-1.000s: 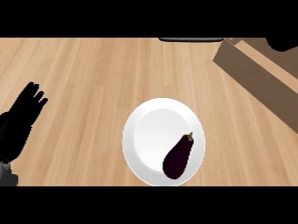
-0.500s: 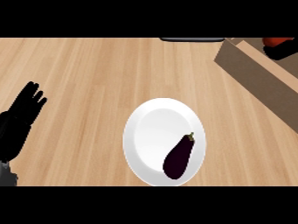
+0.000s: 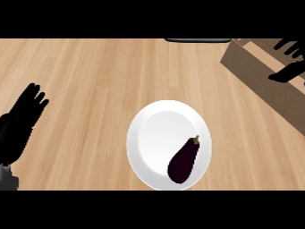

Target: Pick the bell pepper from the plate and place it in the cardboard box

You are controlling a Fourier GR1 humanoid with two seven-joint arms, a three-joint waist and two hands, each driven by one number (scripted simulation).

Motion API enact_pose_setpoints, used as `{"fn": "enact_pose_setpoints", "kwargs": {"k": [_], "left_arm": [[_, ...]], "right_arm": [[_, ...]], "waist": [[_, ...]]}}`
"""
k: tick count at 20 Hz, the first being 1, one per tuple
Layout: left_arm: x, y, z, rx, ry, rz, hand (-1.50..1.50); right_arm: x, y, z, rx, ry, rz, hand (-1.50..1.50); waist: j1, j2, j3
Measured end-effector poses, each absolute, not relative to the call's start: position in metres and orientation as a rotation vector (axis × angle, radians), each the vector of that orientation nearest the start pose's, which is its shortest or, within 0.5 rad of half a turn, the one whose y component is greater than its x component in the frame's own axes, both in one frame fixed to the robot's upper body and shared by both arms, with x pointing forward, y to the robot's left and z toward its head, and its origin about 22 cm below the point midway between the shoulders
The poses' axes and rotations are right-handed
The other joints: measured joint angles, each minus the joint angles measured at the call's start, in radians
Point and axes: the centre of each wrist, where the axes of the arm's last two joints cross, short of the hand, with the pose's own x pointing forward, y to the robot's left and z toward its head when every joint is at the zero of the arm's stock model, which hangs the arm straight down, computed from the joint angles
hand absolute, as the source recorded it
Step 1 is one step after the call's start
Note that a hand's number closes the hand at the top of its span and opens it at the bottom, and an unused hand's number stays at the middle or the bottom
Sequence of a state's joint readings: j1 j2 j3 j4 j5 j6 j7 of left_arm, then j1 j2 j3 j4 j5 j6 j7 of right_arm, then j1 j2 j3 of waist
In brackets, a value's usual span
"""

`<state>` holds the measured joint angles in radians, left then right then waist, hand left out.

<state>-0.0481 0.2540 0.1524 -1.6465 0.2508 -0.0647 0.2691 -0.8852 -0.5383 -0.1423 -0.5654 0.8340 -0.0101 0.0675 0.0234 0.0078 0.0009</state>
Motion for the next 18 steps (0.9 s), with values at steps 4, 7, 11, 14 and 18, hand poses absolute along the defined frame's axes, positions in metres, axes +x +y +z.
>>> {"fn": "enact_pose_setpoints", "kwargs": {"k": [4,7,11,14,18], "left_arm": [[0.25,0.315,0.06,0.041,-1.454,0.035,0.0],[0.25,0.319,0.06,0.04,-1.448,0.038,0.0],[0.246,0.32,0.053,0.043,-1.443,0.05,0.0],[0.246,0.32,0.054,0.051,-1.442,0.054,0.0],[0.243,0.319,0.054,0.052,-1.444,0.046,0.0]], "right_arm": [[0.423,-0.362,0.117,-1.014,-1.258,0.711,-1.5],[0.422,-0.365,0.118,-0.974,-1.377,0.553,-1.5],[0.421,-0.371,0.123,-0.911,-1.492,0.308,-1.5],[0.414,-0.389,0.132,-0.865,-1.555,0.159,-1.5],[0.396,-0.425,0.134,-0.837,-1.571,0.035,-1.5]], "waist": [[0.0,0.0,0.0],[-0.005,-0.001,0.001],[-0.015,-0.005,0.001],[-0.019,-0.007,0.0],[-0.019,-0.007,0.0]]}}
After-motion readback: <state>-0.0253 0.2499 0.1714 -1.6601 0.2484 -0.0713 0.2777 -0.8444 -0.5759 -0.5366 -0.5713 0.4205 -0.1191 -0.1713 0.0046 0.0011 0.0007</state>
